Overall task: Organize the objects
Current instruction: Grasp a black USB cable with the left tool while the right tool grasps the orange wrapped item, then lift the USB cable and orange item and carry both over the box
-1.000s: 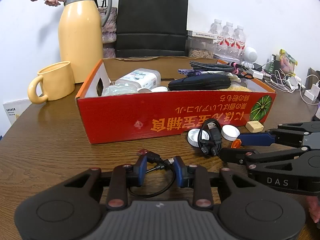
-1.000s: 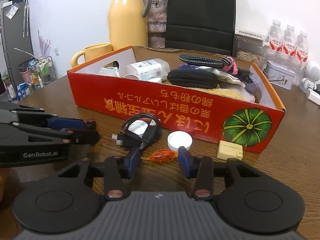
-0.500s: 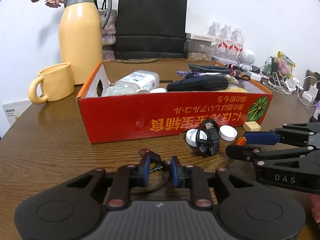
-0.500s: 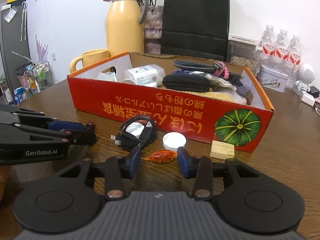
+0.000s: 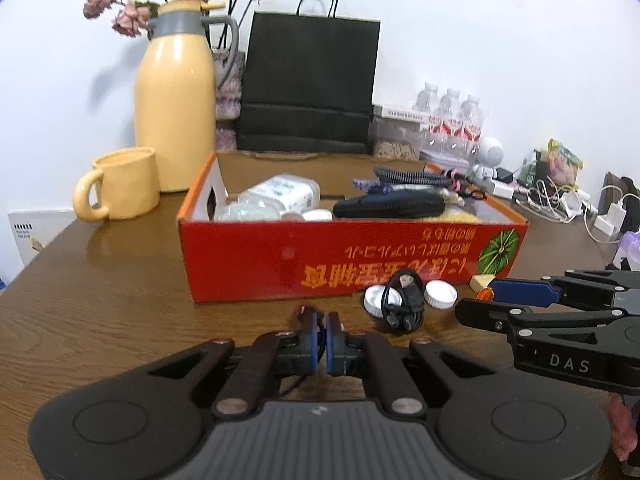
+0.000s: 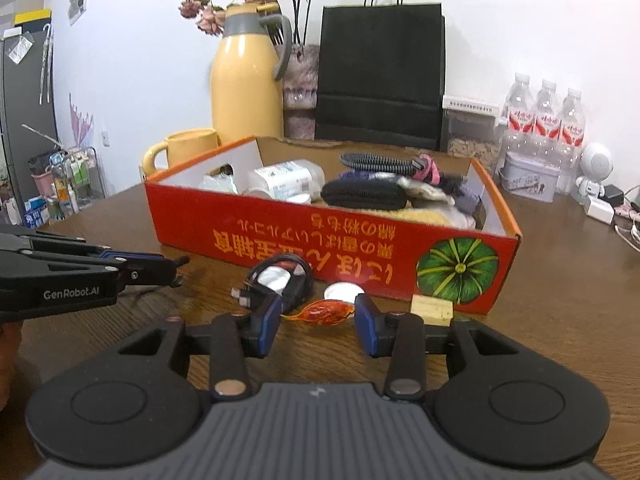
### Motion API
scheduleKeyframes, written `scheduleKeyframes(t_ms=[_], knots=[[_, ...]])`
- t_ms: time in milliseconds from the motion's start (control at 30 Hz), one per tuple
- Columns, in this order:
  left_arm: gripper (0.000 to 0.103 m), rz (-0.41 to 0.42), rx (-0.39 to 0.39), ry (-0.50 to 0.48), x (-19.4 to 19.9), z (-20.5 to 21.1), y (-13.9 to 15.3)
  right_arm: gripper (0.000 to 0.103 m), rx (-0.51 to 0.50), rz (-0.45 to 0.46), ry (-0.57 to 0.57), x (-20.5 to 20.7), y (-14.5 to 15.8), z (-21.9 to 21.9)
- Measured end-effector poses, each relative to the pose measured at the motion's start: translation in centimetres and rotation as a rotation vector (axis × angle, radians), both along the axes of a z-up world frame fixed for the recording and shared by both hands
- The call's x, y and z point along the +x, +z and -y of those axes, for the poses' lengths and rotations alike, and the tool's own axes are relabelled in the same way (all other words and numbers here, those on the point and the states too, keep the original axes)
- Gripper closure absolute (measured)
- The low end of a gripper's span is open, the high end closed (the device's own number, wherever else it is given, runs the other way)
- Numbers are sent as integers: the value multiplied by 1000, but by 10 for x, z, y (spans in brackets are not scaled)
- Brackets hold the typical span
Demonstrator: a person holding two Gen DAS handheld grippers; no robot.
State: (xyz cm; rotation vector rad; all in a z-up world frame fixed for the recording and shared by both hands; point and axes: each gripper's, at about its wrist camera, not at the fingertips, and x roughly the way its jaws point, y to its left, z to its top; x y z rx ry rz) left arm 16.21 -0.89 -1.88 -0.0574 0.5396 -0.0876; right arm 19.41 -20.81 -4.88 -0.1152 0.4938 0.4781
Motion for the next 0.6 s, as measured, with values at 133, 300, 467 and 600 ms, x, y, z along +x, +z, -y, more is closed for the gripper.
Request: scheduleKeyframes(t_ms=[133,300,467,600], knots=[[101,44,-5,-1,-4,1,14,62,24,29,2,-3,11,1],[102,100,-2,-4,-4,3,33,62,42,63,9,1,25,-1],[99,123,-11,-14,-1,2,48,62,52,87,15,6,35,-6],[73,38,-15,-17,1,-1,36,62,51,71,19,6,30,-5]])
